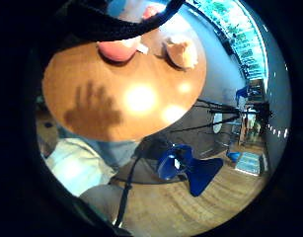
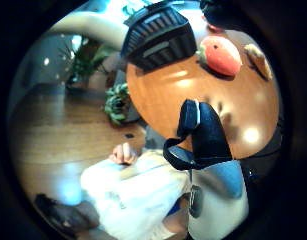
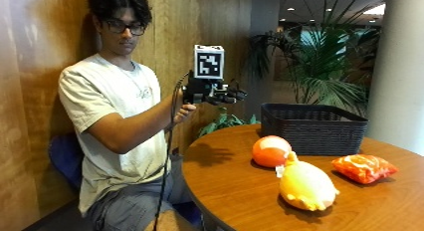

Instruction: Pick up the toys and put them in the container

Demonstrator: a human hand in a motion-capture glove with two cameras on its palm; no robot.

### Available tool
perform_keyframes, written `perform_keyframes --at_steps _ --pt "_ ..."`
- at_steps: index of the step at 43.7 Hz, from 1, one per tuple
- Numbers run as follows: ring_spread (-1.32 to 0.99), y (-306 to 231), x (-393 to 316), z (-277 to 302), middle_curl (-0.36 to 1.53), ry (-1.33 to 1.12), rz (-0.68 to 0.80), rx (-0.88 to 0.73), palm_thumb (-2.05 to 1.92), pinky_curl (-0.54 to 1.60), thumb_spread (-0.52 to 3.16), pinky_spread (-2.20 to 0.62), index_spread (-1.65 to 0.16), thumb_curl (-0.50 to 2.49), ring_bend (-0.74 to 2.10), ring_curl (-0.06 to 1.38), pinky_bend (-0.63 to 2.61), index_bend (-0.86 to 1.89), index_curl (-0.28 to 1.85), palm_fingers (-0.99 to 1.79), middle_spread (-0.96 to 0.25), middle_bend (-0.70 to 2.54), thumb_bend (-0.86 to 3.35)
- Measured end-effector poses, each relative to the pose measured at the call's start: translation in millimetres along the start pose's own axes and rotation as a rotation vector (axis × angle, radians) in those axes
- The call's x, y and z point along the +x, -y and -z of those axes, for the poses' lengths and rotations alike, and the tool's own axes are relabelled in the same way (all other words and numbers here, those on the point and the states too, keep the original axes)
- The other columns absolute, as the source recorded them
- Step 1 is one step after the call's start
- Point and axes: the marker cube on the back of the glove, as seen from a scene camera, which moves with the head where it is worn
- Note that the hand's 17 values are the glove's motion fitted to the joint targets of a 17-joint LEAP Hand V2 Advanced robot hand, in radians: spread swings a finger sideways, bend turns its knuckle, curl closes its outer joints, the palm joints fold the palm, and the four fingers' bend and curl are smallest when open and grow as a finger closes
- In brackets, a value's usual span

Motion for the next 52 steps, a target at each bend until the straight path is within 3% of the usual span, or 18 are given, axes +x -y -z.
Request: perform_keyframes --at_steps 10,20,29,36,52 --pt "-0.01 8.6 2.3 -11.9 0.07 -0.040 0.036 -0.024 0.25 0.19 1.02 0.00 -0.21 0.12 0.20 0.05 0.56 0.26 0.15 0.02 -0.02 0.15 0.24" --pt "-0.01 19.9 4.5 -11.9 0.12 -0.083 0.030 -0.003 0.24 0.24 1.30 0.00 -0.24 0.20 0.24 0.10 0.64 0.16 0.19 -0.06 -0.02 0.16 0.24" --pt "-0.01 45.3 21.8 -11.8 0.16 -0.112 -0.051 0.013 0.23 0.28 1.38 0.00 -0.25 0.24 0.27 0.14 0.68 0.10 0.20 -0.12 -0.02 0.16 0.23" --pt "-0.01 83.7 36.7 -30.7 0.14 -0.171 -0.096 -0.038 0.22 0.34 1.38 0.00 -0.24 0.27 0.32 0.18 0.87 -0.03 0.14 -0.36 0.01 0.04 0.19" --pt "0.02 172.9 67.7 -122.2 0.12 -0.094 -0.079 -0.392 0.20 0.41 1.26 0.02 -0.21 0.29 0.29 0.23 1.10 -0.05 0.04 -0.55 0.05 0.05 0.08"
